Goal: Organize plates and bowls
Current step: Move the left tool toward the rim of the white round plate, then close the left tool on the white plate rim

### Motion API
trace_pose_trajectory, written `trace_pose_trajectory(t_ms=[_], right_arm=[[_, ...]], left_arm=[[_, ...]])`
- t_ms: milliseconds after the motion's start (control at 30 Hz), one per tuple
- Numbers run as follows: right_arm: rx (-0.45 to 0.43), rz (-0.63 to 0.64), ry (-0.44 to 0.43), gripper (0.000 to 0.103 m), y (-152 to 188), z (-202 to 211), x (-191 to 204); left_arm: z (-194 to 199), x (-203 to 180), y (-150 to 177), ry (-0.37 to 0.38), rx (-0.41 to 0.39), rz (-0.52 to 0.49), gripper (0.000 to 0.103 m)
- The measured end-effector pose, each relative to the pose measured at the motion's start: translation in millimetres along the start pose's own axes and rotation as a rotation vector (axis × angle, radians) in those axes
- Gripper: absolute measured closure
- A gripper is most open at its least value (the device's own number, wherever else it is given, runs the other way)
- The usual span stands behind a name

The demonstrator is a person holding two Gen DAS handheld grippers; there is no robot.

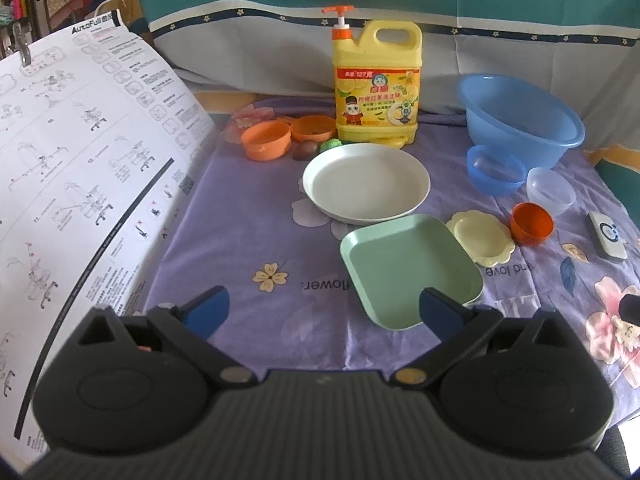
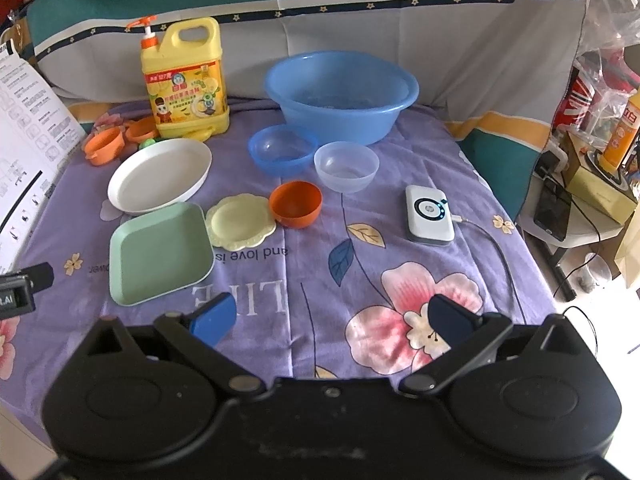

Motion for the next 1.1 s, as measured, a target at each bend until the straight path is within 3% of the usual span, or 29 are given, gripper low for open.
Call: trace_pose_trajectory(t_ms=[300,433,667,933,1100], right_arm=[[0.016,0.014,-0.008,0.0,-6.0,-20.8,8.9],[0.027,0.027,-0.058,0.0,-15.3,-35.6,23.3],[0.034,0.049,-0.166,0.0,-49.6,-62.8,65.0],[0.088,0.057,-0.265,0.001,-99.5,-121.3,126.0],[0.113,0.096,-0.275,0.014,-120.9,-161.3,160.8]], left_arm=[[-18.2,6.5,-3.8,-0.018,-0.009,-0.028,0.0],[-30.9,16.3,-12.9,-0.025,-0.019,-0.032,0.0],[-59.7,37.7,-40.4,0.008,-0.13,-0.038,0.0],[-124.8,54.3,-75.6,-0.018,-0.066,-0.052,0.0],[-177.3,68.5,-89.1,-0.01,-0.01,-0.007,0.001]])
Point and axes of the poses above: each gripper's, at about its wrist camera, not at the fingertips, and z roughly against the way its jaws point, x to its left, y to its underside, the point moved 7 cm from there along -z, roughly the way its jaws point, and after that the axes turned 6 degrees about y, right-handed, at the moved point
